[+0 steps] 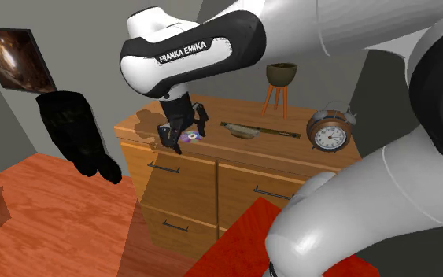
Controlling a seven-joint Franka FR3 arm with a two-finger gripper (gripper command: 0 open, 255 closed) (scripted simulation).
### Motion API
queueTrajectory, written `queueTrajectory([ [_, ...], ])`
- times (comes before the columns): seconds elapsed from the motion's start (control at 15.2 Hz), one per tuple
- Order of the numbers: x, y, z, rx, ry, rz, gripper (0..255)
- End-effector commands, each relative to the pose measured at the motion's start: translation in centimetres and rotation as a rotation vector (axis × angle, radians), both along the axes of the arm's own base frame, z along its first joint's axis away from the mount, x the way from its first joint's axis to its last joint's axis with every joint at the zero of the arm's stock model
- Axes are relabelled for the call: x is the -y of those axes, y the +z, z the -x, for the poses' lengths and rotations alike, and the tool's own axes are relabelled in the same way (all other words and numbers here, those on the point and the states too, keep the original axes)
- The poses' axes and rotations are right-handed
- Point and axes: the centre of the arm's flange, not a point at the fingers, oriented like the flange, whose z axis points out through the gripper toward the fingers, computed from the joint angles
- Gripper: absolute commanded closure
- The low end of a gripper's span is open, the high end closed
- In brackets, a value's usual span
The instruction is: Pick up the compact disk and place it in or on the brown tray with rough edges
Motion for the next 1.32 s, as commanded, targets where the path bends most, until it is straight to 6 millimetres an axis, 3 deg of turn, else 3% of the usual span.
queueTrajectory([
  [0.0,-0.4,-1.6,-2.0,0.006,0.008,0.064,0],
  [0.59,-1.1,-9.7,-11.0,0.020,0.035,0.346,0],
  [1.25,0.4,-18.4,-21.2,0.035,0.065,0.659,0],
])
